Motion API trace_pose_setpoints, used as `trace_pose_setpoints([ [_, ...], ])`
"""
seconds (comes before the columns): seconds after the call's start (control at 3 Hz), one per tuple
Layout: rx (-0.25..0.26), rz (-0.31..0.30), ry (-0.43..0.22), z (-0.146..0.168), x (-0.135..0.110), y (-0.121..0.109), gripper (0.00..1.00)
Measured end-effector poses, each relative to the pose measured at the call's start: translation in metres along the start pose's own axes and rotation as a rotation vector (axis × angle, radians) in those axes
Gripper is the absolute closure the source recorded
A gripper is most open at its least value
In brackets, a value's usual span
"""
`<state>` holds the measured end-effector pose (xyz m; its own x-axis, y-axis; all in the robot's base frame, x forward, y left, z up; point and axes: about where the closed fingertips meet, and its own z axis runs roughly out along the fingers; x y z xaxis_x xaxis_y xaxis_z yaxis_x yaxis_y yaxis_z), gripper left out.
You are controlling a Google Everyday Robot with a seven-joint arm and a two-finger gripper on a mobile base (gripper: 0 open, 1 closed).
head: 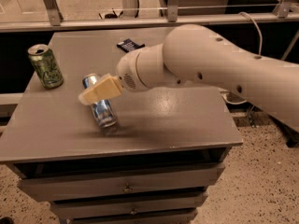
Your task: Knock redbull can over
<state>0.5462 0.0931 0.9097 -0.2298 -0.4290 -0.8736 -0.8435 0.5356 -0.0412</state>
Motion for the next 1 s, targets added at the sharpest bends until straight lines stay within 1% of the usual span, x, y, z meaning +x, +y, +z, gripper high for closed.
trace_pose_setpoints([
  [0.33, 0.054, -0.019, -0.029, 0.012, -0.02, -0.034, 0.0],
  [0.67, 0.065, -0.026, -0.029, 0.016, -0.02, -0.048, 0.0],
  [1.0, 0.015, -0.029, -0.045, 0.007, -0.007, -0.062, 0.0],
])
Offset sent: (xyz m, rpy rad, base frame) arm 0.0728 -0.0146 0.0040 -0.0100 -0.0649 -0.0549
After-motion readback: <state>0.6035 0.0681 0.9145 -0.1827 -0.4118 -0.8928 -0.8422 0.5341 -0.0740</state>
